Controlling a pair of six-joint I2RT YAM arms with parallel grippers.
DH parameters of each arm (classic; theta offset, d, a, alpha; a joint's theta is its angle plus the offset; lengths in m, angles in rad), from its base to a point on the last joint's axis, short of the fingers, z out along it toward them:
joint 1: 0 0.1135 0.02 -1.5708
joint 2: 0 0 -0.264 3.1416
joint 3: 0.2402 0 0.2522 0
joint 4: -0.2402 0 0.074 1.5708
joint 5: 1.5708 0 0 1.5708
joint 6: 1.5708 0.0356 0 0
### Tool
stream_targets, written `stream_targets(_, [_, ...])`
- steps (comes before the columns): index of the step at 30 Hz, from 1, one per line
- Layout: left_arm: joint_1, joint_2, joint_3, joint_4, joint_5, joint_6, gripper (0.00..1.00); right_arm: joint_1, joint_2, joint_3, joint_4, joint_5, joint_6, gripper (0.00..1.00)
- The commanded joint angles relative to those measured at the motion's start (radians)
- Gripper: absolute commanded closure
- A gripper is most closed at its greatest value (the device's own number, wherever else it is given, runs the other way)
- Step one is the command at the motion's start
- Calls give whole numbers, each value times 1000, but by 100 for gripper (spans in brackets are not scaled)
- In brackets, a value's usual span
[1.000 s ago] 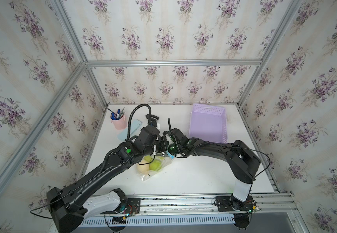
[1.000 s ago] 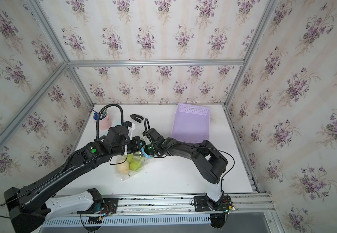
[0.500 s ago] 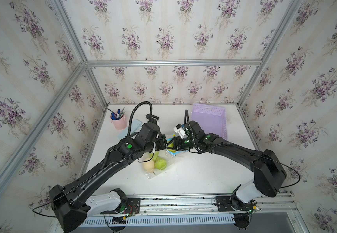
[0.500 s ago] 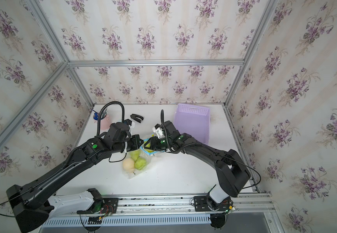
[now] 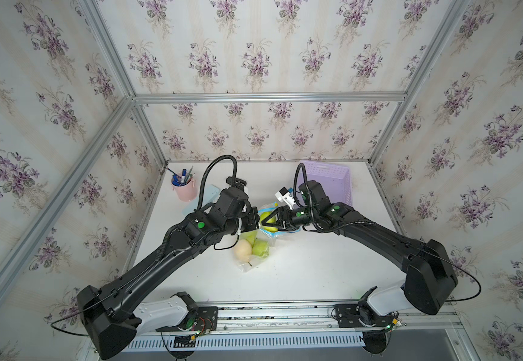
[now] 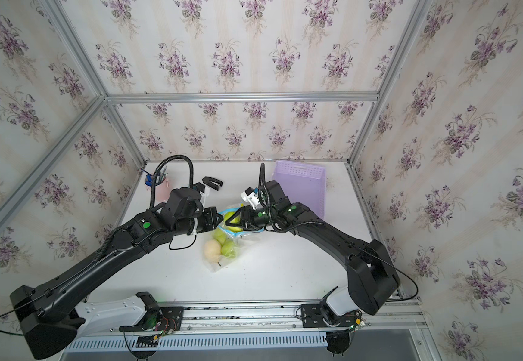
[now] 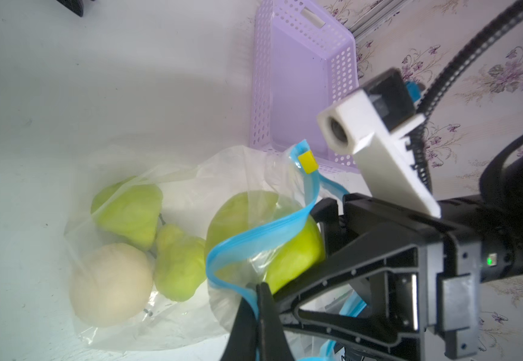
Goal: Open the zip-top bag and take out the pear
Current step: Pick up the pear from the zipper food storage bag.
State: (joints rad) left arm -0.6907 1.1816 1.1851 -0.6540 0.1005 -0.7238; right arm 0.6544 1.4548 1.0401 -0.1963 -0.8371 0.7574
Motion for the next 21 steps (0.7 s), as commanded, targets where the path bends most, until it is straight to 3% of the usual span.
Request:
stream_targets(1, [7,-4,0,-23,-7,24,100,-31,-53,-108,253,-147,124,71])
stream_targets(4, [13,-12,-16,-23,-13,18,100,-48,-86,-210,503,-246,256,71])
stream_targets(7, [26,-13,-6,-18,-18,19,100,-48,-95,-211,454,-287,188,73])
stream_targets(9, [32,4,16,-27,-14,30,100,-48,-124,-261,611,-323,255,73])
stream_targets(14, [38,63,67,-28,-4,60,100,-49,-98,-355,1177,-376,589,73])
stream_targets(19, [55,56,64,-32,-4,64,100,-102,-13,-327,1623,-279,879,74])
stream_targets(21, [68,50,55,-31,-1,65,100,-177,33,-267,1765,-224,997,75])
